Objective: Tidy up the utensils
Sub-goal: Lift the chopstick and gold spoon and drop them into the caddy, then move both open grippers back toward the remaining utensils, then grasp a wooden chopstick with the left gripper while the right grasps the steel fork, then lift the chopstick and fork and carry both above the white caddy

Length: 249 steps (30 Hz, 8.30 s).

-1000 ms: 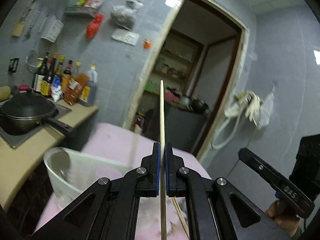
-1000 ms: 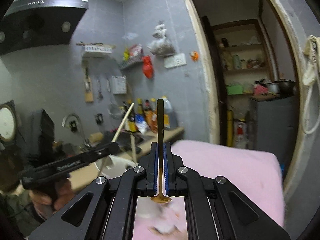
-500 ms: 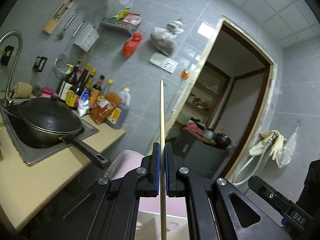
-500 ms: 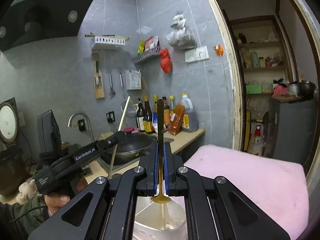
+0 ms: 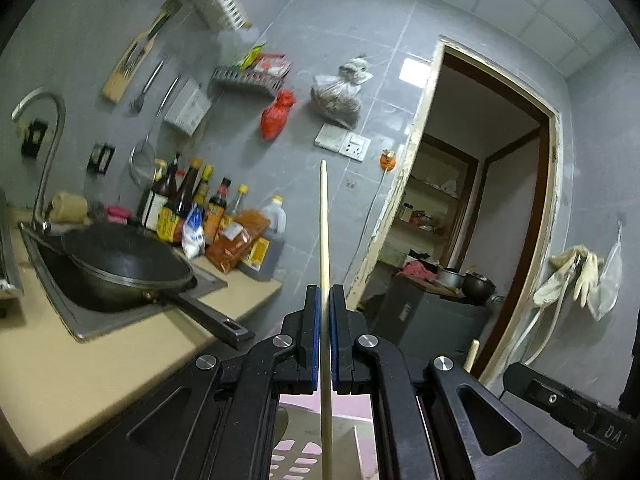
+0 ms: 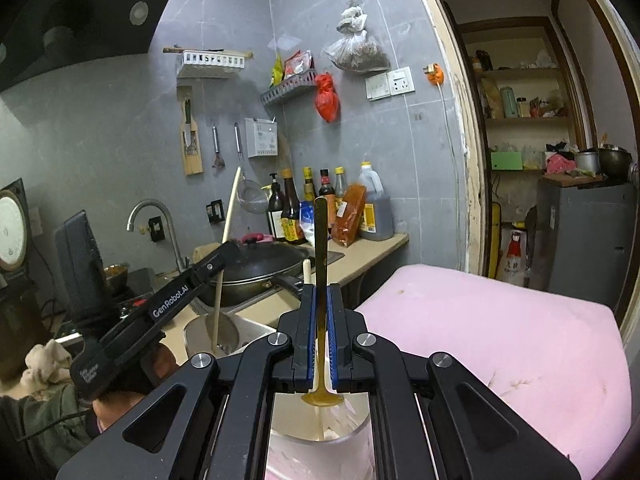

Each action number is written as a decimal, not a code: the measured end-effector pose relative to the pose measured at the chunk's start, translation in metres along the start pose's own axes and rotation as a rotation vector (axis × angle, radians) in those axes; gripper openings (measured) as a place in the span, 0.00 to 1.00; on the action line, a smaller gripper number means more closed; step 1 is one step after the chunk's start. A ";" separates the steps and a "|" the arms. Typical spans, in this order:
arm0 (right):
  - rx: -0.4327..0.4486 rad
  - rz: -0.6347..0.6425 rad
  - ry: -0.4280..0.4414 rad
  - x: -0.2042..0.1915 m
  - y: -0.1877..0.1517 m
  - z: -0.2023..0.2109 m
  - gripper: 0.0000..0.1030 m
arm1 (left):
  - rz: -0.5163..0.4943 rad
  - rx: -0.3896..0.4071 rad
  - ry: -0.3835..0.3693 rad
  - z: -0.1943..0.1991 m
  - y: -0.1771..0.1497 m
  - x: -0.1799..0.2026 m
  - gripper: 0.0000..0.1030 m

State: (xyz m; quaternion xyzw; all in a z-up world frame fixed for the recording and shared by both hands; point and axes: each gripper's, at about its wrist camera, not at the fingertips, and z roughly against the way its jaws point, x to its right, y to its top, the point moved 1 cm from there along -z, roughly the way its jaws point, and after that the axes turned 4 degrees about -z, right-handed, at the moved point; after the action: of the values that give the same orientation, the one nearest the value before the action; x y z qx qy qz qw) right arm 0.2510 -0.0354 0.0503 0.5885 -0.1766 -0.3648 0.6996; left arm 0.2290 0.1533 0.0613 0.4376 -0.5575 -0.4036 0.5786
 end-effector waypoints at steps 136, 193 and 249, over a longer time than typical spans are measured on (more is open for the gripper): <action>-0.543 -0.075 -0.248 0.152 -0.105 0.109 0.05 | -0.291 -1.074 -0.249 0.008 -0.166 0.184 0.04; -0.100 0.006 -0.278 0.072 -0.081 0.157 0.02 | -0.099 -0.551 -0.358 0.078 -0.083 0.131 0.02; 0.452 -0.025 -0.096 0.001 0.018 0.015 0.02 | 0.065 0.046 0.051 -0.001 0.031 -0.011 0.03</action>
State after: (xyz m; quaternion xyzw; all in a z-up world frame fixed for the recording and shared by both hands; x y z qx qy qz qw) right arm 0.2469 -0.0462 0.0707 0.7144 -0.2796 -0.3523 0.5360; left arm 0.2285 0.1728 0.0876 0.4426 -0.5658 -0.3603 0.5951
